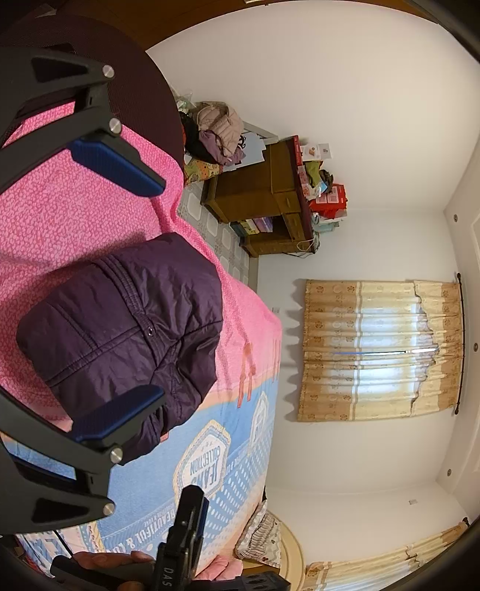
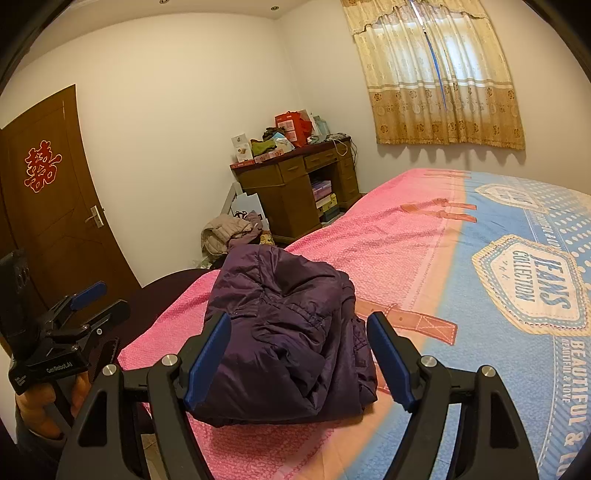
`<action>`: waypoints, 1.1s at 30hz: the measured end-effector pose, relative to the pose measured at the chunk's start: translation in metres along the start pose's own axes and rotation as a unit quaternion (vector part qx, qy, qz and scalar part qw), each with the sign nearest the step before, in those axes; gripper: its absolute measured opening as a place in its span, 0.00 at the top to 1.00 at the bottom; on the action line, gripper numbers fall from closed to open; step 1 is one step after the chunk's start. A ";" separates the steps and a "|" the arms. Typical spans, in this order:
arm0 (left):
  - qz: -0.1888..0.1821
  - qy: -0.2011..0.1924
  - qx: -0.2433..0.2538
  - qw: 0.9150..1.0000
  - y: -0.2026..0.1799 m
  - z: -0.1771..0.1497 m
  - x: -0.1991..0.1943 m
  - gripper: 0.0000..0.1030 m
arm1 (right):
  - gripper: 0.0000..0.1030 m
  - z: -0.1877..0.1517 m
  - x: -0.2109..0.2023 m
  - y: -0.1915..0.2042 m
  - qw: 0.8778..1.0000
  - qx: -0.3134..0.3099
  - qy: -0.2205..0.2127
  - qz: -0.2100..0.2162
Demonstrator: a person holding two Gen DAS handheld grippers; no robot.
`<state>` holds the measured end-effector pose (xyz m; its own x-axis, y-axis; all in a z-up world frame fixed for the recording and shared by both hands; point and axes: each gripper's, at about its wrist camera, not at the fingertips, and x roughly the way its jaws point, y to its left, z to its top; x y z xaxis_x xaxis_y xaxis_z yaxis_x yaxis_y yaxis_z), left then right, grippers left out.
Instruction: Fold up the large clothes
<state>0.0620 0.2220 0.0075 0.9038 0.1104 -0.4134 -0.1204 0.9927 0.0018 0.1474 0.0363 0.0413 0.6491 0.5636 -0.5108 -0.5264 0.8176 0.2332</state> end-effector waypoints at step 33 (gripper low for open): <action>0.021 -0.009 0.017 1.000 -0.008 0.001 -0.004 0.00 | 0.26 -0.003 -0.002 0.003 1.000 -0.007 0.003 0.011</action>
<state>0.0595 0.2139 0.0097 0.9056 0.1535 -0.3953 -0.1457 0.9881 0.0497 0.1433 0.0369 0.0404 0.6347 0.5801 -0.5105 -0.5479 0.8037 0.2320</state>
